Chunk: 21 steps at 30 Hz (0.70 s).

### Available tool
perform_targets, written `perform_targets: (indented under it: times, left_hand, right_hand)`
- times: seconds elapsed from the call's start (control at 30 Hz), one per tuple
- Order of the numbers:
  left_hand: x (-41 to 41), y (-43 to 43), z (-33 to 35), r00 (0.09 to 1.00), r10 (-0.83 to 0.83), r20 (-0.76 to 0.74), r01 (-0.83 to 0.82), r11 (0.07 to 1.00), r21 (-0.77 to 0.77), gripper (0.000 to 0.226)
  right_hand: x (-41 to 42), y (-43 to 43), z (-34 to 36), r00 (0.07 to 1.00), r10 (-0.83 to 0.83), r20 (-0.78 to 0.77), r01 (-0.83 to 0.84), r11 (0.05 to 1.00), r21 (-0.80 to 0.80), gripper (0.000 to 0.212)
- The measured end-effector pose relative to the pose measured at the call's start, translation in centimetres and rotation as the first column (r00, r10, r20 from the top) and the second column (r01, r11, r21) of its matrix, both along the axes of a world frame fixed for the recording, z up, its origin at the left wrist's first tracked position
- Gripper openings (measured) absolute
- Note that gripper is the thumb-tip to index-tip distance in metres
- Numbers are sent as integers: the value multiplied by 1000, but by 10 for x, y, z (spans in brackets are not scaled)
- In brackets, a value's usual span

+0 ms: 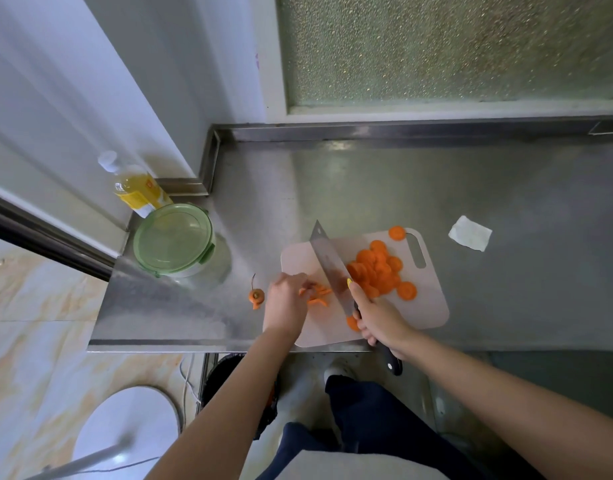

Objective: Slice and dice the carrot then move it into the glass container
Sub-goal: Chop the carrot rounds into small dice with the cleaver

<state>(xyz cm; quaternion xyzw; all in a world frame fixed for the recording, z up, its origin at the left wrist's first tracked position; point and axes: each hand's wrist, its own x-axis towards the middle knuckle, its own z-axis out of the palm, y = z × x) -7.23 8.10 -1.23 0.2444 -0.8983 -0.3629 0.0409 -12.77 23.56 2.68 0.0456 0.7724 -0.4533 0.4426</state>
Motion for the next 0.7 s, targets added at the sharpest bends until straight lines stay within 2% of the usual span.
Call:
perform_targets:
  times: [0.07, 0.13, 0.27, 0.43, 0.57, 0.7]
  left_hand:
    - [-6, 2, -4, 993, -73, 89, 73, 997, 9, 21]
    - [-8, 4, -3, 989, -105, 107, 106, 994, 2, 25]
    - [-8, 2, -3, 980, -196, 41, 200, 969, -143, 23]
    - [-9, 1, -5, 917, -359, 172, 394, 882, -260, 36]
    - [-14, 1, -8, 899, -376, 224, 432, 845, -314, 32]
    - [-17, 1, -11, 920, -316, 233, 382, 858, -344, 27]
  right_hand:
    - [-1, -2, 0, 1000, 5, -11, -5, 1000, 7, 54]
    - [-1, -2, -1, 1000, 7, -14, -7, 1000, 7, 53]
    - [-1, -1, -3, 1000, 17, -25, -17, 1000, 8, 54]
    - [-1, 0, -5, 999, 20, -33, -19, 1000, 17, 54]
    - [0, 0, -6, 1000, 18, -24, -18, 1000, -3, 56]
    - [0, -1, -7, 1000, -3, -20, 3, 1000, -2, 56]
